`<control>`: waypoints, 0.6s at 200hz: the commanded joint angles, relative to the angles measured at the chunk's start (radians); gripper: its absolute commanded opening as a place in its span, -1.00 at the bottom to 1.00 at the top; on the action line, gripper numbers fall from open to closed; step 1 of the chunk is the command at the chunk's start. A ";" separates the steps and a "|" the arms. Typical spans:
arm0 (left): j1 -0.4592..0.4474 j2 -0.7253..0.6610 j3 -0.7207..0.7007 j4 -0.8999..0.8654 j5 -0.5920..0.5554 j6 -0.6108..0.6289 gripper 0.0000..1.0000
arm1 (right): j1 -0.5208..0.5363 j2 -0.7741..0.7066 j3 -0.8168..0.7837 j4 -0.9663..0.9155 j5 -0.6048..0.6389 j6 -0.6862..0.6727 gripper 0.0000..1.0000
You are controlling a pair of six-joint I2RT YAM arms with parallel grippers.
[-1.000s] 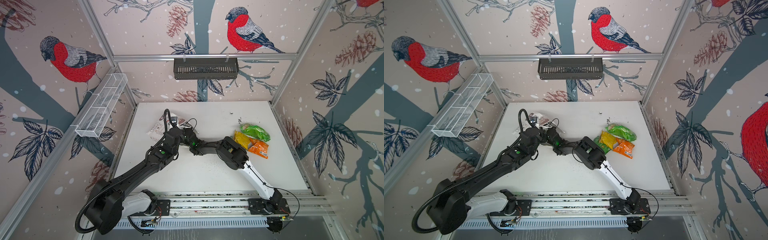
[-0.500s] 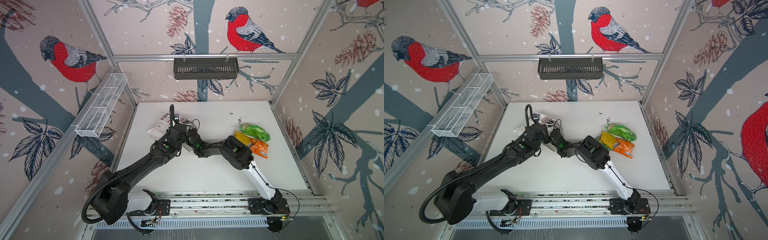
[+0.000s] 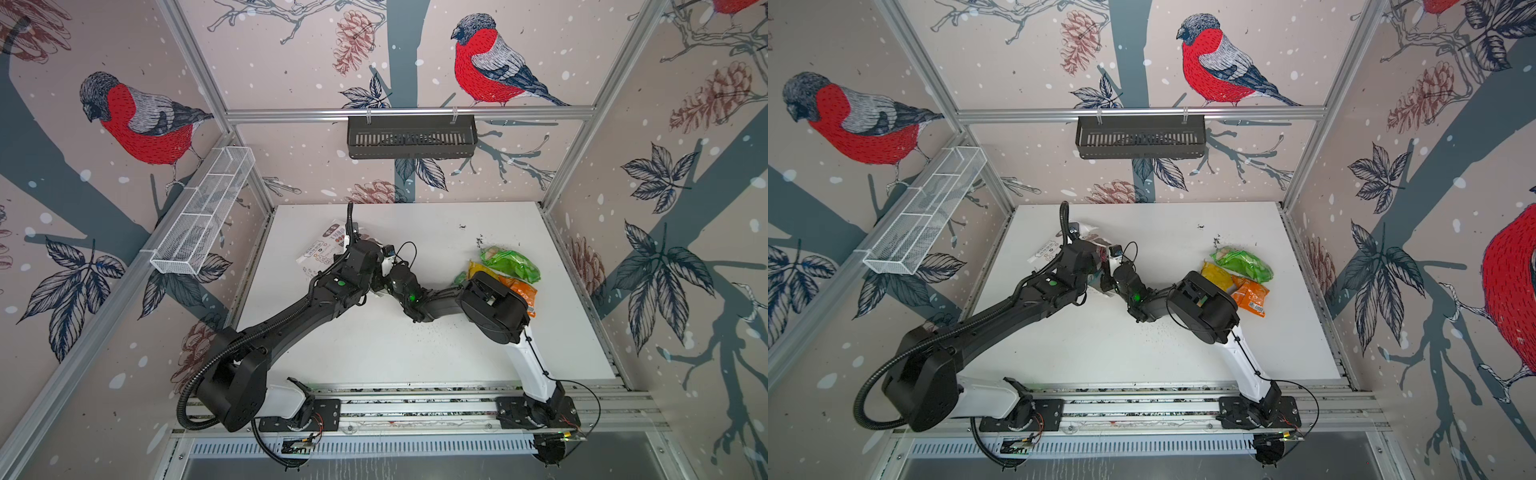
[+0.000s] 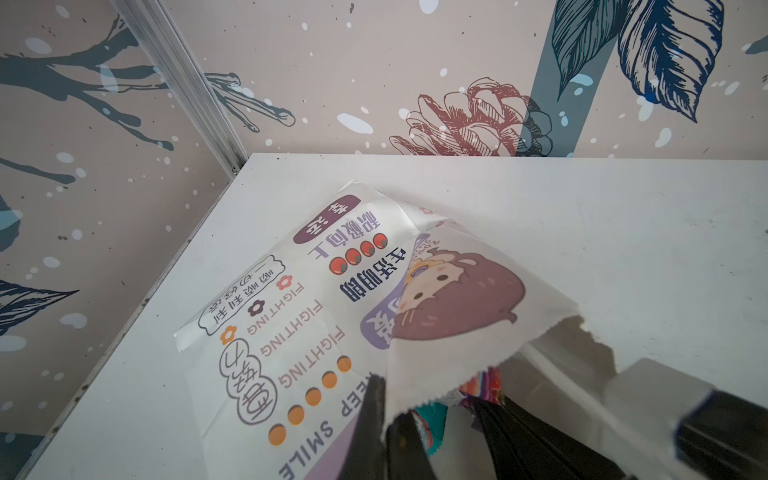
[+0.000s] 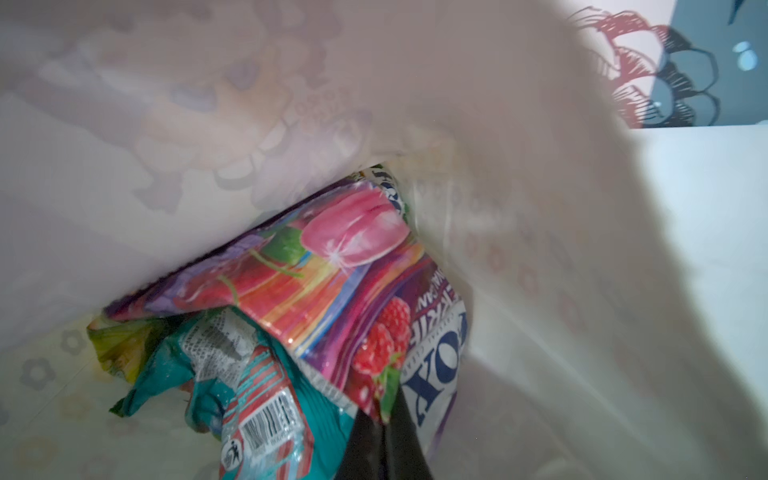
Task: Take the snacks out of the paper bag
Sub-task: Pick up the snack from the paper bag.
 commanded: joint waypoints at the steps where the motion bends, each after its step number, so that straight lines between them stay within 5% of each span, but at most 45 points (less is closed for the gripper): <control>1: -0.001 -0.001 0.009 -0.026 -0.071 -0.005 -1.00 | -0.001 -0.045 -0.046 0.079 0.068 0.022 -1.00; 120: -0.005 -0.007 -0.002 -0.008 -0.091 0.002 -1.00 | 0.024 -0.318 -0.287 0.085 0.176 -0.025 -1.00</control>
